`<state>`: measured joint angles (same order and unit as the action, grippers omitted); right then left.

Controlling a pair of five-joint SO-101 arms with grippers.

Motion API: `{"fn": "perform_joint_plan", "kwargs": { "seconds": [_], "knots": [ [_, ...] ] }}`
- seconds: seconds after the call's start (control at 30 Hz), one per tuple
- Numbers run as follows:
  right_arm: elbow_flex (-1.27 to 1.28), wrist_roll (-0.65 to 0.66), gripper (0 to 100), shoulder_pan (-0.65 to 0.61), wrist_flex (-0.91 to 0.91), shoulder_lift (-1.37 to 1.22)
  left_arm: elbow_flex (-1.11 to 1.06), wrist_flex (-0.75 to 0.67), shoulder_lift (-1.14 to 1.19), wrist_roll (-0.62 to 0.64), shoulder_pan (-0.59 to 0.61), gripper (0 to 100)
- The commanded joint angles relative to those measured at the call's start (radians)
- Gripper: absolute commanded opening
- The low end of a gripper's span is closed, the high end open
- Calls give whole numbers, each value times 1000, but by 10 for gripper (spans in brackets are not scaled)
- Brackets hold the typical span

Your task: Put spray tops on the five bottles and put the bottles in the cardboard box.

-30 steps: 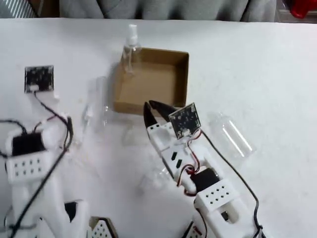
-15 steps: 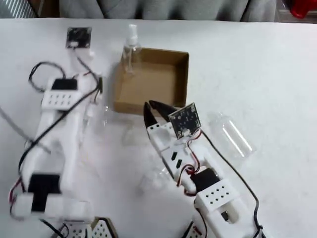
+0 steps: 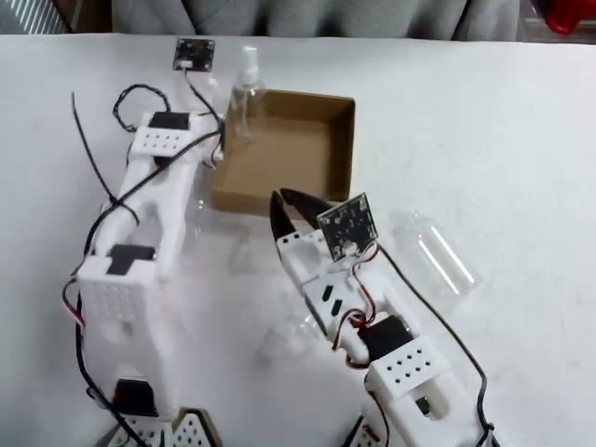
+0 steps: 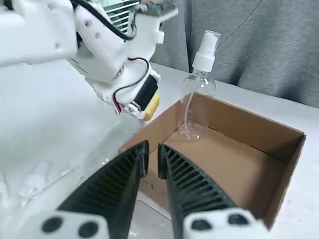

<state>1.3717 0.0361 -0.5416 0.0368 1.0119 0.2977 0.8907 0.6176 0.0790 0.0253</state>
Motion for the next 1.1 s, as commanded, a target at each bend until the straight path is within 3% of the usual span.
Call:
{"fn": "perform_joint_plan", "kwargs": {
  "seconds": [0.0,0.3,0.53,0.73,1.07],
  "knots": [
    [-11,14,15,-5,-1,5,103,8,38,6,19,27],
    [-12,14,15,-5,-1,5,199,221,44,-6,160,27],
    [-14,14,15,-5,-1,5,199,384,44,-319,260,24],
    [-14,14,15,-5,-1,5,199,517,44,-486,321,24],
    [-14,14,15,-5,-1,5,230,603,-54,-525,400,24]
  ]
}}
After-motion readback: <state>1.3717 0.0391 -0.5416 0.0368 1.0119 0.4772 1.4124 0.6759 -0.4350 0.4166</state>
